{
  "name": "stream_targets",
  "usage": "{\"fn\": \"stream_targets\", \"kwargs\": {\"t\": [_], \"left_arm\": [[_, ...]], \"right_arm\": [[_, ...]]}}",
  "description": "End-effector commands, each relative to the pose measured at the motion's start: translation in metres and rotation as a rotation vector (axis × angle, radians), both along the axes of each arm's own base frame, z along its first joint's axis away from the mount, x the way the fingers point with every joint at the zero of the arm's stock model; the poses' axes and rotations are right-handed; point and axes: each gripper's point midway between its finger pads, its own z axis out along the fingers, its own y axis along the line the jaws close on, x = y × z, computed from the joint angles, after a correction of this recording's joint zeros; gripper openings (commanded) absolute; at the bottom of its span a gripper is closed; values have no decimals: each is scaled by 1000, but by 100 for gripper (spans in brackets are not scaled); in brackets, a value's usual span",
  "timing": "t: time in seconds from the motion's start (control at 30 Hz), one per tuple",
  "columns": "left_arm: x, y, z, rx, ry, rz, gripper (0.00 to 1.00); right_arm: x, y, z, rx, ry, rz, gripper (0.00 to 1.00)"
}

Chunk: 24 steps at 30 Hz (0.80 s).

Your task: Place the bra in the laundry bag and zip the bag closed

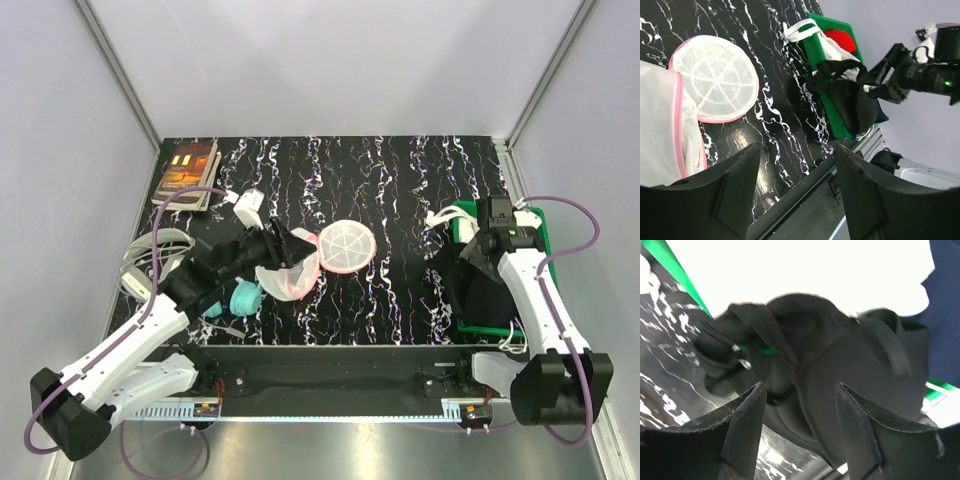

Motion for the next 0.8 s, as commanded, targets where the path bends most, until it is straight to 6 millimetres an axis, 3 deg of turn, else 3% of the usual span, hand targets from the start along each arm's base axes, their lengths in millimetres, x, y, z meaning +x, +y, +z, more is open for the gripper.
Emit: {"fn": "stream_targets", "kwargs": {"t": [0.0, 0.2, 0.23, 0.3, 0.43, 0.53, 0.57, 0.63, 0.67, 0.73, 0.77], "left_arm": [[-8, -5, 41, -65, -113, -59, 65], [-12, 1, 41, -33, -126, -58, 65], [-13, 3, 41, -25, -124, -56, 65], [-13, 5, 42, -14, -134, -54, 65], [-14, 8, 45, 3, -145, -47, 65], [-14, 6, 48, -2, -151, -61, 66], [-14, 3, 48, -3, -145, -76, 67], [-12, -5, 48, -12, -139, -102, 72], [-16, -12, 50, -32, -130, -148, 75], [-13, -26, 48, -58, -107, -195, 77], [-17, -34, 48, -85, -76, -236, 77]], "right_arm": [[28, -10, -7, -29, -62, -92, 64], [21, -36, -23, -126, -20, -210, 56], [20, -39, -24, -136, -20, -220, 47], [14, -43, -26, -158, -15, -232, 41], [9, -42, -13, -166, -32, -164, 1], [7, -27, 16, -112, -82, -40, 0], [10, -23, 40, -96, -154, -18, 0], [4, -11, 61, -58, -180, 68, 0], [6, -6, 90, -49, -256, 103, 0], [1, 10, 109, 3, -283, 207, 0], [5, 18, 131, 24, -331, 245, 0]]}}
